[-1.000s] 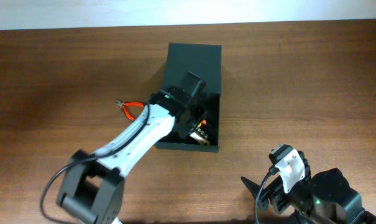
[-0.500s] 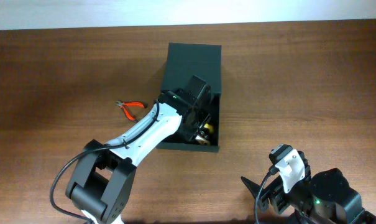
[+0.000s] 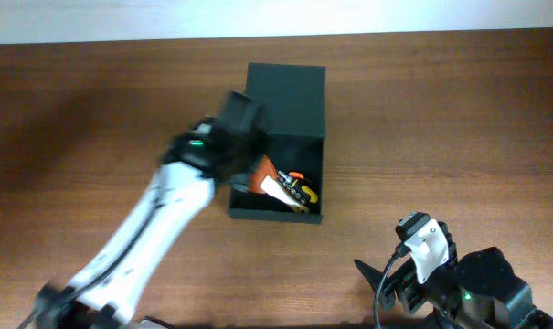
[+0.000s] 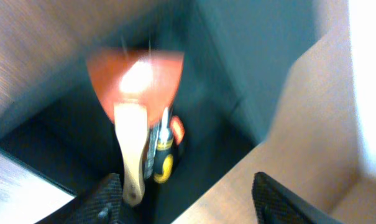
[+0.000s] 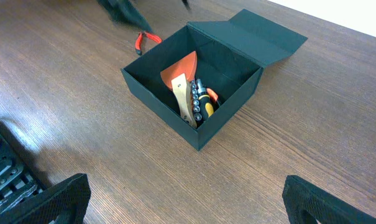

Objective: Pack container
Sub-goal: 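Carry the screwdriver into the green box and release, then move the left gripper over the red-black pliers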

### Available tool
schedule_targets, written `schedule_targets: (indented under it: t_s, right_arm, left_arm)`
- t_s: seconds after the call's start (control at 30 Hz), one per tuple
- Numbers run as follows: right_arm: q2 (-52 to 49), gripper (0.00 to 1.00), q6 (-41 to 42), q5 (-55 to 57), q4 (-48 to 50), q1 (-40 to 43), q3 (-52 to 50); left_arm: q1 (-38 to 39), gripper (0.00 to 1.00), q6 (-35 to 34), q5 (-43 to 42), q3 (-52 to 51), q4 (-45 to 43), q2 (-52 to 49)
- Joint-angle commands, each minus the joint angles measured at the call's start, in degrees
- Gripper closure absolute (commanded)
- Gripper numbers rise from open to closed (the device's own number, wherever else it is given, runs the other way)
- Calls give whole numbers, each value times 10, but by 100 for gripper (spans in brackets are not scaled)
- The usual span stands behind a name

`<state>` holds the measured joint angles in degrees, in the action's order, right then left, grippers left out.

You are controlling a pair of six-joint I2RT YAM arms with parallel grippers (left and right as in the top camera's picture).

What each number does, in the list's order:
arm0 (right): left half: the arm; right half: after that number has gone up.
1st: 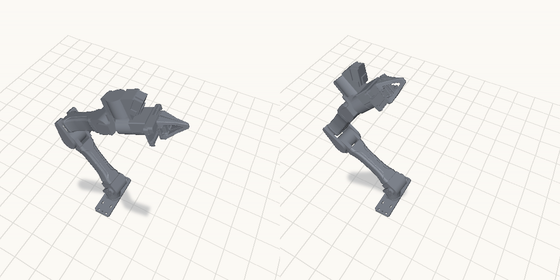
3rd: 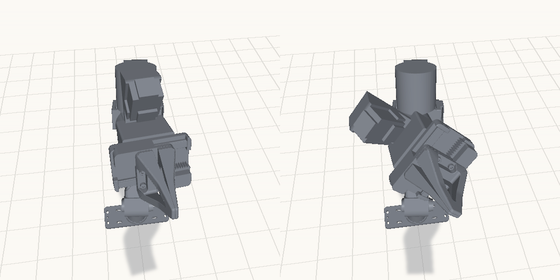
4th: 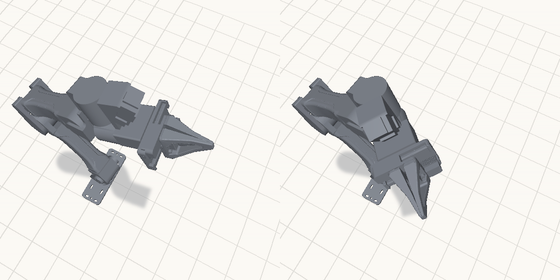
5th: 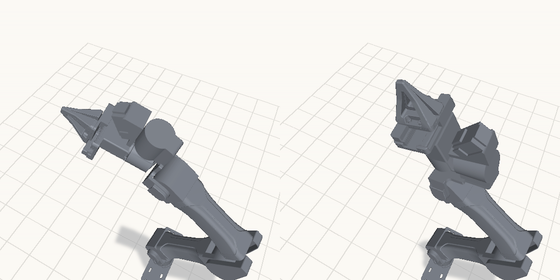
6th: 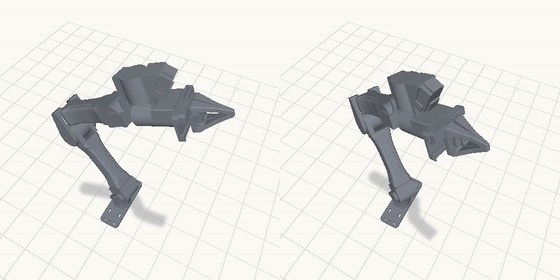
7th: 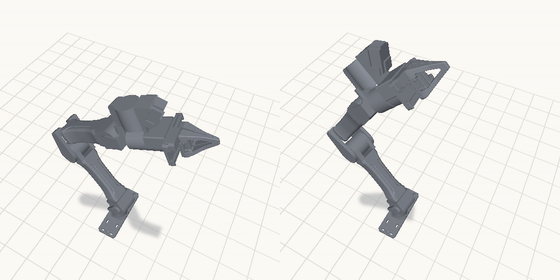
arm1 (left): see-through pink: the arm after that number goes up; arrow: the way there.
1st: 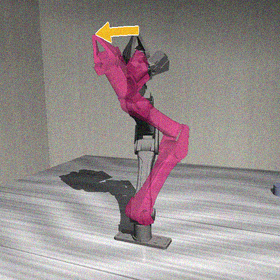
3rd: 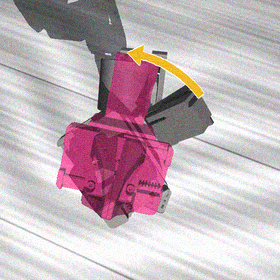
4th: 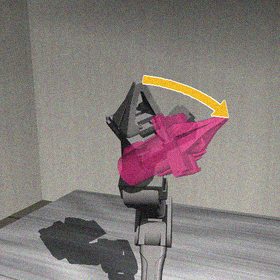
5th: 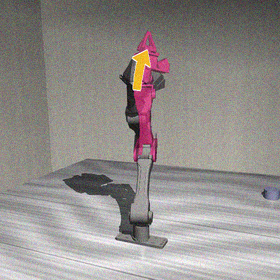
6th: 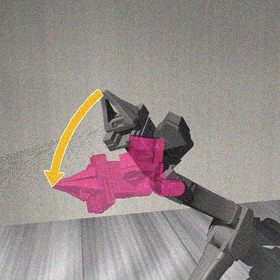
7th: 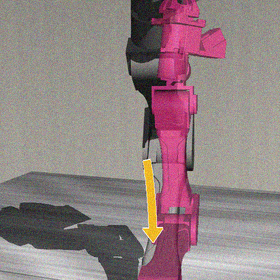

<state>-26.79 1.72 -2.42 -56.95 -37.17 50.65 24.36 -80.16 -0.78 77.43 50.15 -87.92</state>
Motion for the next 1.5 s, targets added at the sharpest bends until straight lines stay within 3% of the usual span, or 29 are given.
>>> schedule_targets:
  t_s: [0.0,0.13,0.3,0.67,0.8,1.2,1.27,1.47]
  right_arm:
    - [3,1,7,9,2,0,2]
    - [3,1,7,9,2,0,2]
    - [3,1,7,9,2,1,2]
    - [3,1,7,9,2,0,2]
    - [3,1,7,9,2,0,2]
    - [3,1,7,9,2,0,2]
    - [3,1,7,9,2,1,2]
    - [3,1,7,9,2,0,2]
  left_arm:
    - [-89,18,120,26,15,28,21]
    - [-193,13,275,-8,16,54,-2]
    - [-253,13,335,-33,16,74,-72]
    - [-264,14,352,-67,44,76,-258]
    - [-264,26,353,-78,61,76,-297]
    - [-263,28,353,-89,114,76,-362]
    - [-263,37,353,-92,115,76,-367]
    - [-263,49,353,-96,115,80,-375]
